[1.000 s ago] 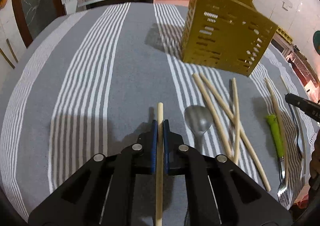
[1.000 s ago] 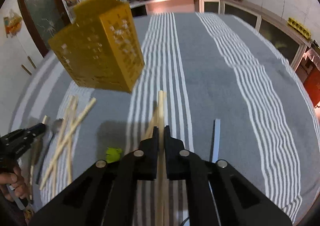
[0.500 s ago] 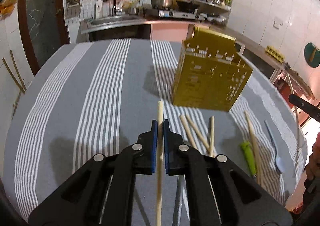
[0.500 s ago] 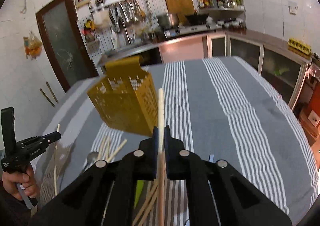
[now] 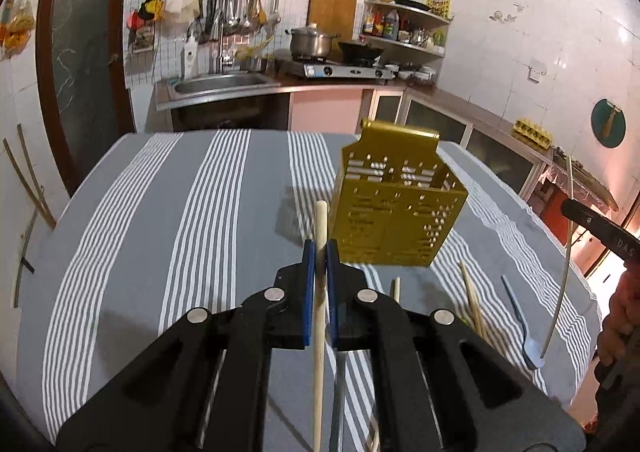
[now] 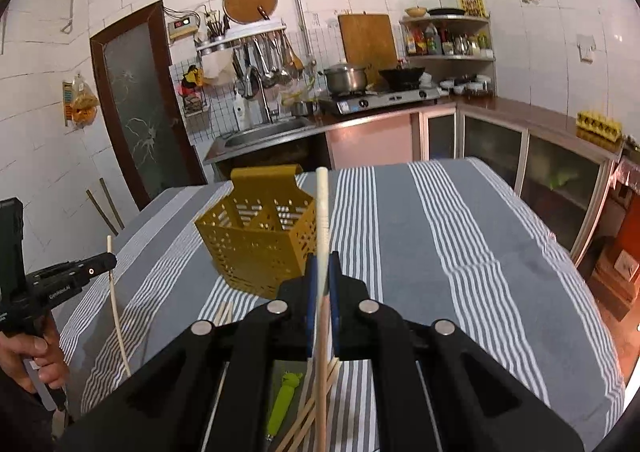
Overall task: Organize utensils
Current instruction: 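Lift both held chopsticks and carry them over the yellow utensil holder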
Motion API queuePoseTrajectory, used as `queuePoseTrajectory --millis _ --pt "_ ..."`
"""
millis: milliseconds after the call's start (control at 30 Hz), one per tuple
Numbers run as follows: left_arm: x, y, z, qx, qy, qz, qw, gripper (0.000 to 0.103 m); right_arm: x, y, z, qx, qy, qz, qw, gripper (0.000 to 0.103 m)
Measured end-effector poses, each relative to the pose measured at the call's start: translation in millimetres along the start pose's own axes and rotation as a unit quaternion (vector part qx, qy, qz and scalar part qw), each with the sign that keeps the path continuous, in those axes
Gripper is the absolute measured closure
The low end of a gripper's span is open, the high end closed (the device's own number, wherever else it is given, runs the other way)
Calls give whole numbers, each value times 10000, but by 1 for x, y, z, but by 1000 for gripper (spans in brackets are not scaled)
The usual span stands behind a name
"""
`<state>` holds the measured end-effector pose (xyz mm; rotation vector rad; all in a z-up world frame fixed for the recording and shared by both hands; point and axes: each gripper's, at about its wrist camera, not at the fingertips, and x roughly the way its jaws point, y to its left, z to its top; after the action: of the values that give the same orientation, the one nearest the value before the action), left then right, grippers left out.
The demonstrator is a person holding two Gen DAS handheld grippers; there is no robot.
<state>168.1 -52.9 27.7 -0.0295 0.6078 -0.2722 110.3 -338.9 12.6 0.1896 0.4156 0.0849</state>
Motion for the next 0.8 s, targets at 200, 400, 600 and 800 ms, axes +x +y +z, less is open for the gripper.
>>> queuePoseTrajectory --millis 200,400,600,800 --pt "-12 -9 25 107 -388 -85 9992 99 -12 11 21 -201 -394 37 9990 97" --pt "-25 -19 64 277 -870 -157 9957 98 -19 26 52 -435 -884 99 9951 97" --pt "-24 -30 103 348 -1242 -326 9911 99 -19 44 86 -615 -1341 182 9889 97" --pt "-16 -47 133 549 -1613 -279 9850 99 -5 61 116 -745 -1573 268 9844 97"
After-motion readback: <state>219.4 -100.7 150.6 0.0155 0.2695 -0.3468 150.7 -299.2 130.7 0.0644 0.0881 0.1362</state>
